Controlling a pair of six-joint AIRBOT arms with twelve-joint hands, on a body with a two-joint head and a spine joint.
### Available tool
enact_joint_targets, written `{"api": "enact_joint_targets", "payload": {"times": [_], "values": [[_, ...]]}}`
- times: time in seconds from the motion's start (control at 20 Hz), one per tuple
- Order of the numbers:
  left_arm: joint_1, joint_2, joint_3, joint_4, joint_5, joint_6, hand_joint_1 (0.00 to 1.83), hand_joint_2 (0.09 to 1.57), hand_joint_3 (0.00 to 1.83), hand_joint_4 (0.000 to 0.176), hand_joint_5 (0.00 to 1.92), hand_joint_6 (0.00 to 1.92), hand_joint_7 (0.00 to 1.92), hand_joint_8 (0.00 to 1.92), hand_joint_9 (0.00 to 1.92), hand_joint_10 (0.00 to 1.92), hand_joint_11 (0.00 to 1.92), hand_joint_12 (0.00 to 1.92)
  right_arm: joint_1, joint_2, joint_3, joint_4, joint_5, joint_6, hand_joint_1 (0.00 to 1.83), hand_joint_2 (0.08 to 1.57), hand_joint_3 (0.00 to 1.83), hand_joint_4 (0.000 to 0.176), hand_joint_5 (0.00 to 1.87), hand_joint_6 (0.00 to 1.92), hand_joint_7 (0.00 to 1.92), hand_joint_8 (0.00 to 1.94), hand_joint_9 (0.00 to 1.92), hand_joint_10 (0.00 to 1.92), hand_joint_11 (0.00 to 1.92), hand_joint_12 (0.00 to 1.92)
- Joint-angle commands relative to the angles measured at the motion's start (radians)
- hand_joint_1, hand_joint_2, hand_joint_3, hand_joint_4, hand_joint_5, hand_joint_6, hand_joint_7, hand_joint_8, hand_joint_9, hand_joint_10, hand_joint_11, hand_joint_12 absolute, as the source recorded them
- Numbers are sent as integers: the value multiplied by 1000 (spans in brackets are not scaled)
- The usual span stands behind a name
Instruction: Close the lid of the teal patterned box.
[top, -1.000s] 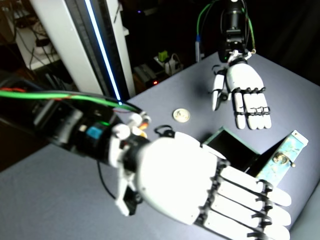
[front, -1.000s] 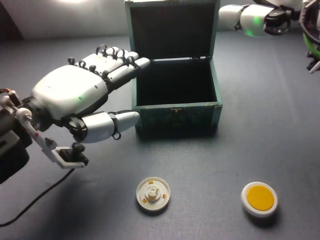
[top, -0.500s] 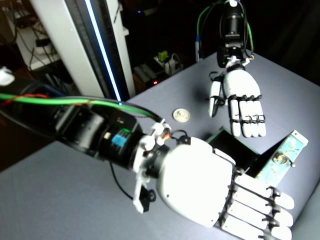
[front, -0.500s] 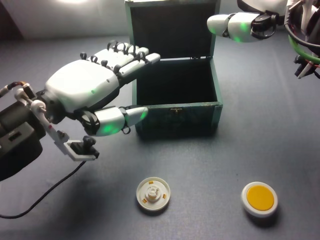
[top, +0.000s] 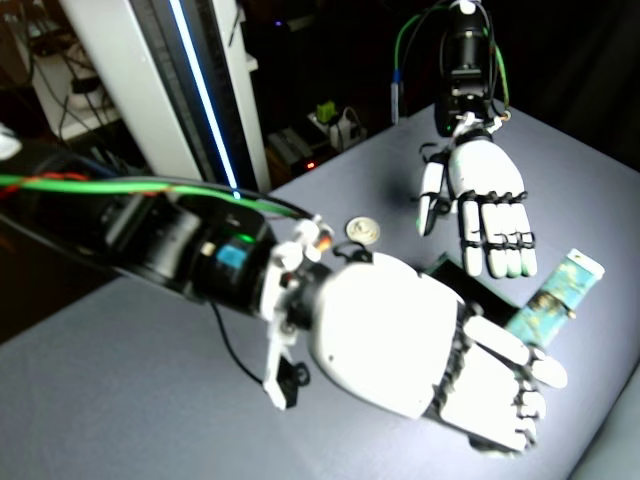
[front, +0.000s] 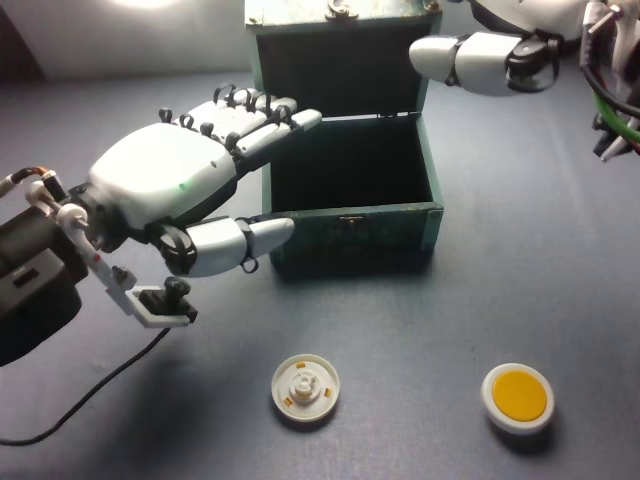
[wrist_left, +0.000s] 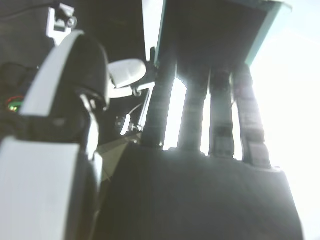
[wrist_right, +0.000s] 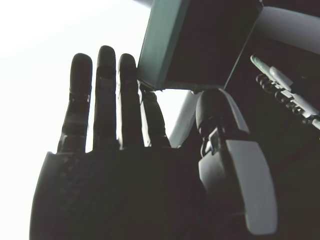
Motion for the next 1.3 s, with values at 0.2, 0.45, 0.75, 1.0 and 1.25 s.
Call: {"api": "enact_joint_targets", "payload": {"times": [0.2,0.45,0.75,1.0,1.25], "values": [[33,24,-22,-43,-166,-2,271,1405,0,37,0,0,0,0,0,0,7,236,-44,44,-55,-62,182,70,155,1398,0,0,291,28,406,12,195,668,0,1640],[71,27,-37,-61,-197,-10,233,1409,2,65,0,0,0,0,0,0,0,481,-96,66,-91,-87,229,119,185,1366,0,0,275,4,534,25,280,718,0,1714],[116,37,-58,-67,-211,-28,230,1413,1,34,0,0,0,0,0,0,18,13,-150,98,-142,-118,270,168,164,1392,2,0,322,18,475,0,151,820,0,1726],[155,55,-91,-63,-243,-31,196,1424,4,38,0,0,0,0,0,0,20,25,-192,120,-183,-136,286,169,187,1387,0,0,343,21,504,9,144,718,0,1536],[191,84,-121,-62,-279,-32,57,1438,5,78,0,0,0,0,0,0,24,22,-242,124,-192,-143,295,214,214,1379,0,0,377,26,526,3,141,827,0,1649]]}}
